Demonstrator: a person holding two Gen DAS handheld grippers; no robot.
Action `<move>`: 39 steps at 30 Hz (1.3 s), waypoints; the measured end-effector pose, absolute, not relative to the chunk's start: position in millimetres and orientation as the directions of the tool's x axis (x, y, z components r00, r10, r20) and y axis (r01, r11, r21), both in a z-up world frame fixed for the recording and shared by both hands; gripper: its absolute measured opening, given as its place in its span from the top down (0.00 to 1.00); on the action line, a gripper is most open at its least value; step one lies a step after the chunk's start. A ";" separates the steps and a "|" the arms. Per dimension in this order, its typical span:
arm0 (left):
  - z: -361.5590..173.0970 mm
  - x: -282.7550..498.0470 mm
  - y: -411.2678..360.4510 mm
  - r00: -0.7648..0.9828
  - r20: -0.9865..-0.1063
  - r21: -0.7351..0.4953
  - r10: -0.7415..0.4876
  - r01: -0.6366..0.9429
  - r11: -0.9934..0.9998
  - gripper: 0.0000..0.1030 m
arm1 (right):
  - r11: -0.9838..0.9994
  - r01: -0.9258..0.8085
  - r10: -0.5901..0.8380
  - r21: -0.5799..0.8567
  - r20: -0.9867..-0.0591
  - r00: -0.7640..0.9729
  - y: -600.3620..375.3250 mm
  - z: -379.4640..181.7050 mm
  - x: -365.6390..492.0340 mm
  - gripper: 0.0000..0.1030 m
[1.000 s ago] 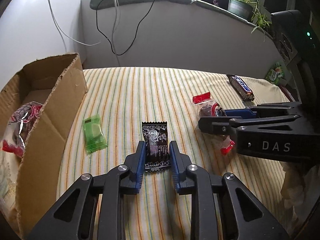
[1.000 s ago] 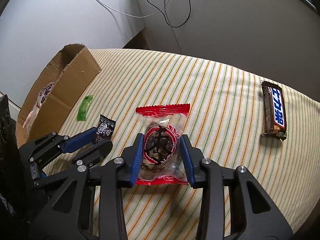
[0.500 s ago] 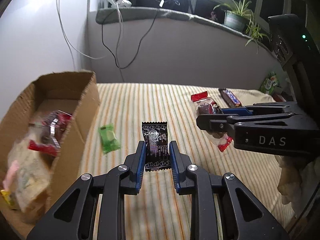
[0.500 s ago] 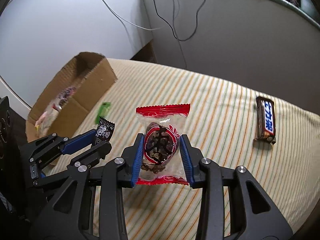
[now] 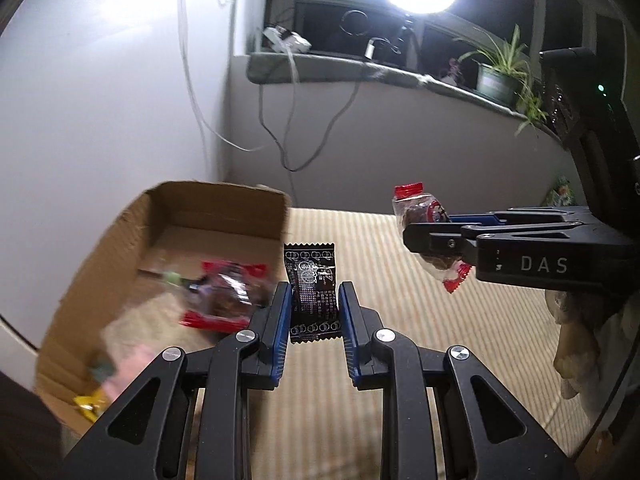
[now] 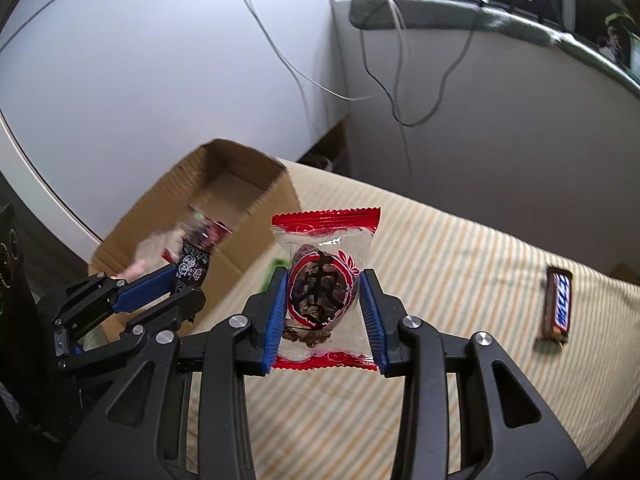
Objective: Organize snacks
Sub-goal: 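Carry both snacks into the box and open both tools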
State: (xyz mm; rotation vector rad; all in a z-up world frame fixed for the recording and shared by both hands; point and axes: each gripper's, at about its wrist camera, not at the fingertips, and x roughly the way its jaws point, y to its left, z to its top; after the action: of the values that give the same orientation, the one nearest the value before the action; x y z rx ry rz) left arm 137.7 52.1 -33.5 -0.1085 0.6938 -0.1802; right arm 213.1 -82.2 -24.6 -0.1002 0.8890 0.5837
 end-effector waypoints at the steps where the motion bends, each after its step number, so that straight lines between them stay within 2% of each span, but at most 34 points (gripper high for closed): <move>1: -32.2 137.6 57.8 0.758 -0.623 -0.158 -0.193 0.119 0.980 0.79 | 0.836 -0.527 0.444 0.152 -0.754 0.485 -77.4 -23.0 213.9 0.64; 13: -28.6 151.8 110.9 0.771 -0.627 -0.141 -0.114 0.031 0.989 0.79 | 0.789 -0.593 0.493 0.160 -0.741 0.456 -13.4 -21.2 230.7 0.64; 39: -47.4 175.8 143.3 0.754 -0.651 -0.148 -0.085 -0.017 0.989 0.79 | 0.750 -0.639 0.501 0.170 -0.776 0.382 52.2 -52.1 268.4 0.64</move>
State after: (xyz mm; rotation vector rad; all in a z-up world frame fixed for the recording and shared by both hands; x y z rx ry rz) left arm 175.8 143.3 -47.4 -0.1484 0.7159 -0.0371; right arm 268.4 52.2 -52.1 -0.1679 0.9261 0.7315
